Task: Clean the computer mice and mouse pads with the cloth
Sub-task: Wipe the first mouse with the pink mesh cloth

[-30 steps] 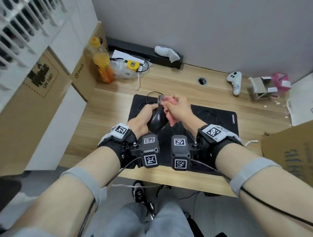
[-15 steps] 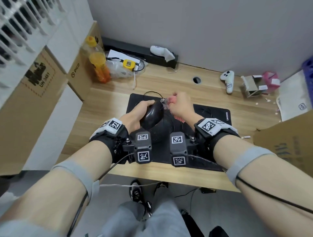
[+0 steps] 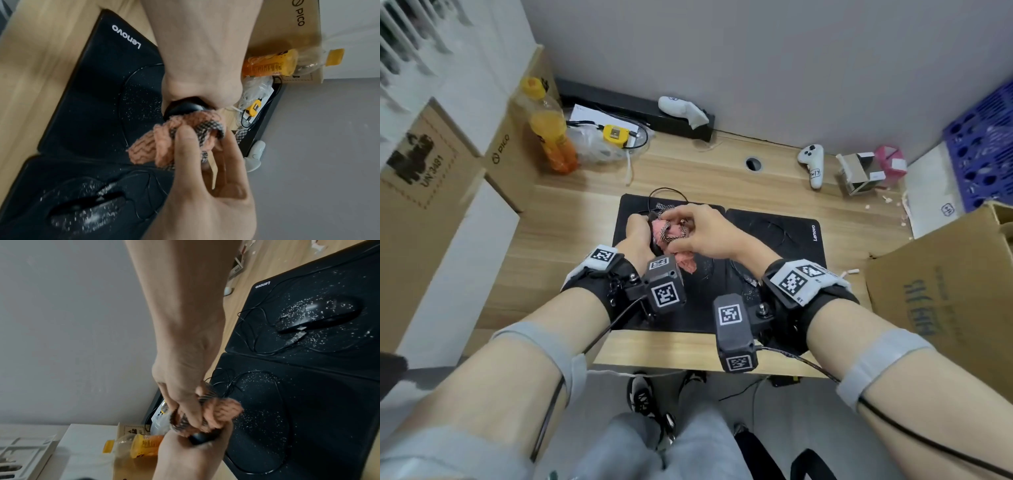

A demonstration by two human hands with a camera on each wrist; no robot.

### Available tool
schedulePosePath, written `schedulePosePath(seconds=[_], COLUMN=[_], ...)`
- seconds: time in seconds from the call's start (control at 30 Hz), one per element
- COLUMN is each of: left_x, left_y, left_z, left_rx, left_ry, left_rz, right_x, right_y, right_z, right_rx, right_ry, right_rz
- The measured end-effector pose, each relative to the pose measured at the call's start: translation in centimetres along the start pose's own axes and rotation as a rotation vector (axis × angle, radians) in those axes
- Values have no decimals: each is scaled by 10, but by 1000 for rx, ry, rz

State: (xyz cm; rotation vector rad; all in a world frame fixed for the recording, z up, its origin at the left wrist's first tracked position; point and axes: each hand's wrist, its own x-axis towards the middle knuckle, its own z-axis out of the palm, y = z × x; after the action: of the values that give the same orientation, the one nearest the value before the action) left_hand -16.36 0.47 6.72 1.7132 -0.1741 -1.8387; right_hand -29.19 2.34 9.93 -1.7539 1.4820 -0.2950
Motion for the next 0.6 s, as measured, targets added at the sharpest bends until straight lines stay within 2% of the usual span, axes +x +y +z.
schedulePosePath(seconds=[0.1,0.2,0.33,0.4,0.47,0.5,0.53,0.6], left_x=[-5,-10,-16,-18,-20,-19,-15,-14], left_y=[2,1,6,8,6,6,4,0], left_z=[4,0,-1,1,-1,-6,-11,-17], left_rx=[-19,-77,-107,-44,99,91,-47,-59], left_ry=[-82,-161,-213,-162,-75,-43,-46,-45], left_rz=[2,-53,-60,1,114,119,72,85], right_x=[10,21,36,37,33,30,28,23], right_y=[0,2,-1,-8,-14,-15,-15,-12], right_z=[2,-1,15,21,23,24,26,28], right_rx=[77,149,32,28,-41,-76,-98,-104], right_ry=[123,218,336,271,160,102,65,38], right_rz=[17,108,195,247,195,148,91,12])
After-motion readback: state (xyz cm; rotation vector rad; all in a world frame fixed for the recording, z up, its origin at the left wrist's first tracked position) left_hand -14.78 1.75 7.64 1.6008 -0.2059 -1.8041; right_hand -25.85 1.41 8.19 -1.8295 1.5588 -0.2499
